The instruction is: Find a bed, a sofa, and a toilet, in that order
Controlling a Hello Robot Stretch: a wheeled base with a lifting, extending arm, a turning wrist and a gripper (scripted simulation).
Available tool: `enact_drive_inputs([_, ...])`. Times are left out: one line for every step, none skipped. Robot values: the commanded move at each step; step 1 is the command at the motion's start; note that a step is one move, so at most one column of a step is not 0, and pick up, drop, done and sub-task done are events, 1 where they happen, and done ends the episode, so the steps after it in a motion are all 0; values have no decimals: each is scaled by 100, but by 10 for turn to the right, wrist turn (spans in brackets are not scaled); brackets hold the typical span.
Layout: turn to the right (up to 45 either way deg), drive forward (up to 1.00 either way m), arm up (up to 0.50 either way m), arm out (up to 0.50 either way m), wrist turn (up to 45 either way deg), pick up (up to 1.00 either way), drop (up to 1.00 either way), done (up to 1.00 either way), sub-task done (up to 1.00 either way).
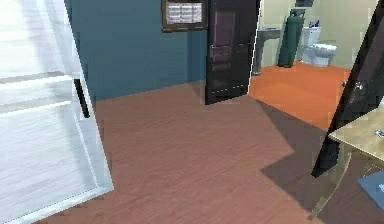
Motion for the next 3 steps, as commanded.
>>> enact_drive_inputs([30, 0, 0, 0, 0, 0, 0, 0, 0])
enact_drive_inputs([0, 100, 0, 0, 0, 0, 0, 0, 0])
enact_drive_inputs([30, 0, 0, 0, 0, 0, 0, 0, 0])
